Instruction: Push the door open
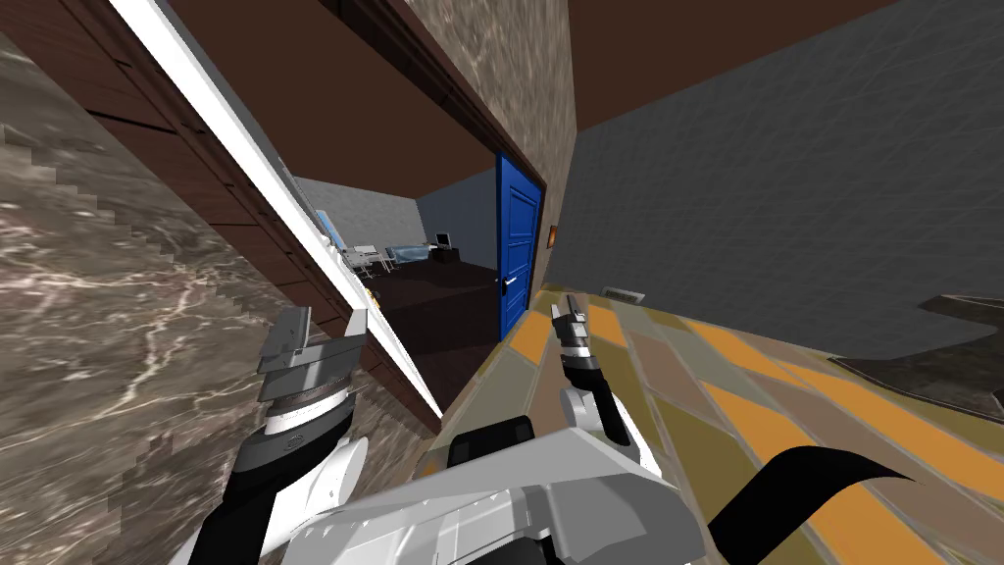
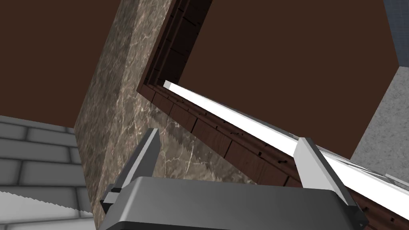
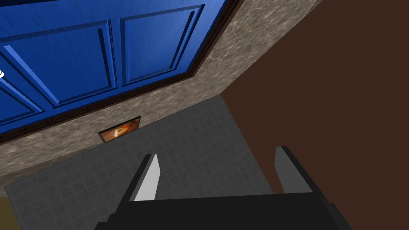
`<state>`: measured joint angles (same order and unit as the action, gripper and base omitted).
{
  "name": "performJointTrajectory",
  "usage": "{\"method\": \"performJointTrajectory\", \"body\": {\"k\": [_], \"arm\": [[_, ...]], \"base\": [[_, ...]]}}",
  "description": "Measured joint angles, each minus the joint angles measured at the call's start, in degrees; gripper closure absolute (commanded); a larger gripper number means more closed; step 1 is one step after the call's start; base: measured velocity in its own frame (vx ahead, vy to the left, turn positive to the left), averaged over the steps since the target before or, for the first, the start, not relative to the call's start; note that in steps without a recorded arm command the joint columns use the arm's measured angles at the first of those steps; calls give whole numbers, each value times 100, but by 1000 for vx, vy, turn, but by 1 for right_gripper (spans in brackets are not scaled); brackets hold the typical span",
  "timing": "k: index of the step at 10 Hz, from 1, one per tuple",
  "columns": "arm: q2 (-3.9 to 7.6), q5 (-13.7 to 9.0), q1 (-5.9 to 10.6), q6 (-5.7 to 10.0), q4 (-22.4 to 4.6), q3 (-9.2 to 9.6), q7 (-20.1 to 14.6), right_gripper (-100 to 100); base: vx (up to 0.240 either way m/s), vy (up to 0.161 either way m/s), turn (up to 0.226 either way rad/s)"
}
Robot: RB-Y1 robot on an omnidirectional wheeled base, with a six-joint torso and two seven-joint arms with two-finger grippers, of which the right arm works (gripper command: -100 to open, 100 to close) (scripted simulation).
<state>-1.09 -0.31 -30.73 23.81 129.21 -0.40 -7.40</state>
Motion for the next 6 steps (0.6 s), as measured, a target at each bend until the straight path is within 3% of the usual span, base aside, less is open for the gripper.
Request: {"method": "performJointTrajectory", "body": {"k": [4,6], "arm": [[111,-19,260,0,-425,18,-4,-100],[159,-31,380,23,-642,17,-11,-100]], "base": [[57,-159,113],[28,-97,84]]}}
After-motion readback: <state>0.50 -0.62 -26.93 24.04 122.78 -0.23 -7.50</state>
